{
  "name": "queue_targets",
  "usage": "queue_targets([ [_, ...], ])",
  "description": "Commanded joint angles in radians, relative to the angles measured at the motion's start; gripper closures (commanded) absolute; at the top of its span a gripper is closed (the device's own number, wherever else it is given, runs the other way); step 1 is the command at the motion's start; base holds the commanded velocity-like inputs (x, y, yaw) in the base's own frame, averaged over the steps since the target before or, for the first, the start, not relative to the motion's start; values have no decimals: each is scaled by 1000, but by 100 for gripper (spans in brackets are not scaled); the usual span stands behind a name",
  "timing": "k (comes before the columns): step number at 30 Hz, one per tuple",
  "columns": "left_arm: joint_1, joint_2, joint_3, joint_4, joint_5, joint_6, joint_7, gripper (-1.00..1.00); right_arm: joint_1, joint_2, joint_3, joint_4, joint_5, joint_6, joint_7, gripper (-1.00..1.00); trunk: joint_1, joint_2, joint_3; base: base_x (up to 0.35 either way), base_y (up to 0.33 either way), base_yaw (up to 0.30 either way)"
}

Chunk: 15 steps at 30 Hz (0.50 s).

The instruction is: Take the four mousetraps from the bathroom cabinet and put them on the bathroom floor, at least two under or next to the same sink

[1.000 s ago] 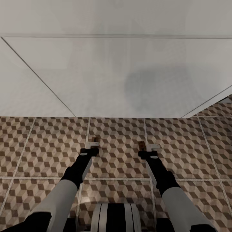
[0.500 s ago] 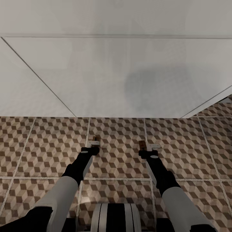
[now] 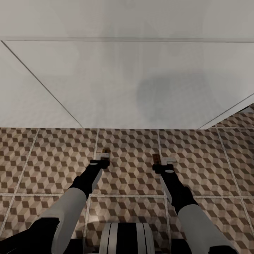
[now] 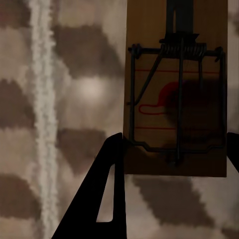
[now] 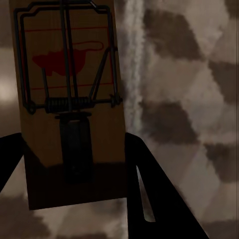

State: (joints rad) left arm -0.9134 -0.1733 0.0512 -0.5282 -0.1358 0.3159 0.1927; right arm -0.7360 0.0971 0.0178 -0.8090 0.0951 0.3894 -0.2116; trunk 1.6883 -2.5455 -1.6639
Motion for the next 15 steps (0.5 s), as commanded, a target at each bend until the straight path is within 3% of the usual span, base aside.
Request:
queue_targets([
  [1, 0, -1, 5, -2, -11, 1, -1, 100, 0, -1, 2, -4, 9, 9, -6, 100, 0, 0, -1, 0, 0, 0],
  [8, -1, 0, 6, 0, -13, -9, -1, 100, -11, -2, 2, -26, 11, 18, -5, 100, 0, 0, -1, 0, 0, 0],
  [15, -1, 0, 7, 1, -13, -25, -1, 100, -62, 3, 2, -30, 4, 77, -6, 100, 0, 0, -1, 0, 0, 0],
])
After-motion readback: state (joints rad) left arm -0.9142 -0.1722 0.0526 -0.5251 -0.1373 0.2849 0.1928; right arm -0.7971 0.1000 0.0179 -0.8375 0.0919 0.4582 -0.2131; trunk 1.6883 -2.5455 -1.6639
